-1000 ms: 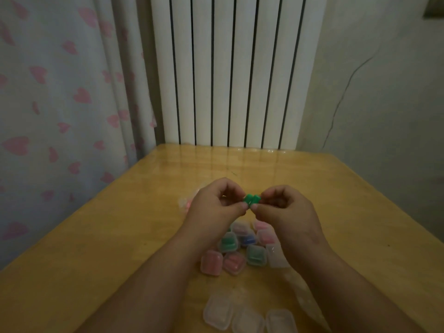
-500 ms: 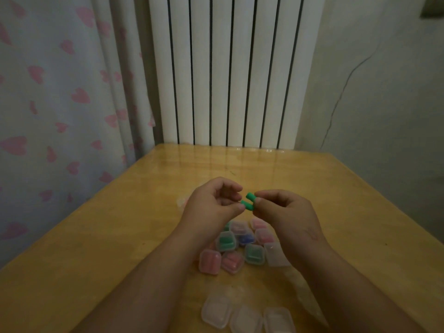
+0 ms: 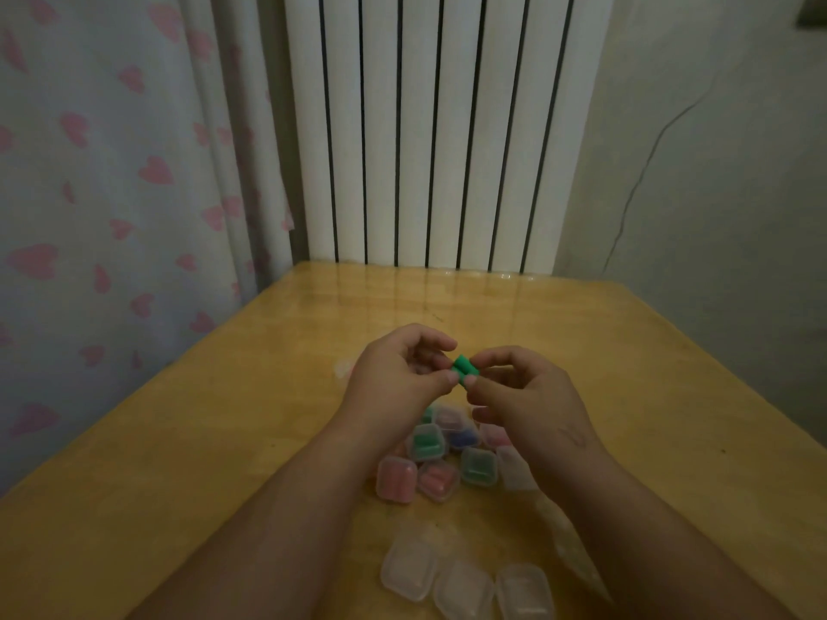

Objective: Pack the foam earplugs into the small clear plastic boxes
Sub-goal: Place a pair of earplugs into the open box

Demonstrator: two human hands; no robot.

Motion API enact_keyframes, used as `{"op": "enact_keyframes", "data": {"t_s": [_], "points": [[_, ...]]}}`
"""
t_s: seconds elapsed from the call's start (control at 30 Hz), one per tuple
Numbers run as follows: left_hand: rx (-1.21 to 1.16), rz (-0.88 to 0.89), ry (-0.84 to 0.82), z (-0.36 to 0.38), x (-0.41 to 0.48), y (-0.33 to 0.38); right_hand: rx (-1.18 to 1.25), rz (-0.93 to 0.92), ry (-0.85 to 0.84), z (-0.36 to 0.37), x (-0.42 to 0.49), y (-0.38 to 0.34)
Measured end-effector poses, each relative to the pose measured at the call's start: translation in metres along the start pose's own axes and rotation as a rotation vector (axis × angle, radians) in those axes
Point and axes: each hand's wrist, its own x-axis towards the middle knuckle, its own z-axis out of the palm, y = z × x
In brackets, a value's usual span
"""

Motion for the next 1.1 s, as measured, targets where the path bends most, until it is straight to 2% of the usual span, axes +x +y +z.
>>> {"op": "enact_keyframes", "data": {"t_s": [0.13, 0.23, 0.3, 0.47, 0.57, 0.73, 0.97, 1.03, 1.1], "points": [[0.028, 0.009, -0.024, -0.002, 0.0, 0.002, 0.053, 0.005, 0.004, -0.002, 0.0, 0.0], [0.186, 0.016, -0.106, -0.008, -0.002, 0.007, 0.022, 0.001, 0.041, -0.006, 0.003, 0.002], [0.35, 0.009, -0.258, -0.014, -0.004, 0.014, -0.027, -0.006, 0.062, -0.008, 0.003, 0.004], [0.753, 0.011, -0.796, -0.029, -0.015, 0.034, -0.115, -0.025, 0.092, -0.007, -0.001, 0.005], [0.908, -0.035, -0.956, -0.034, -0.023, 0.043, -0.104, -0.032, 0.111, -0.006, -0.002, 0.006], [1.044, -0.114, -1.039, -0.024, -0.029, 0.043, -0.106, -0.035, 0.118, -0.005, -0.004, 0.006], [0.925, -0.081, -1.051, -0.026, -0.026, 0.036, -0.143, -0.054, 0.139, -0.002, -0.003, 0.008], [0.885, -0.028, -1.02, -0.028, -0.023, 0.033, -0.153, -0.061, 0.153, -0.003, -0.001, 0.008], [0.793, 0.005, -0.914, -0.03, -0.02, 0.032, -0.145, -0.066, 0.151, -0.004, 0.0, 0.008]]}}
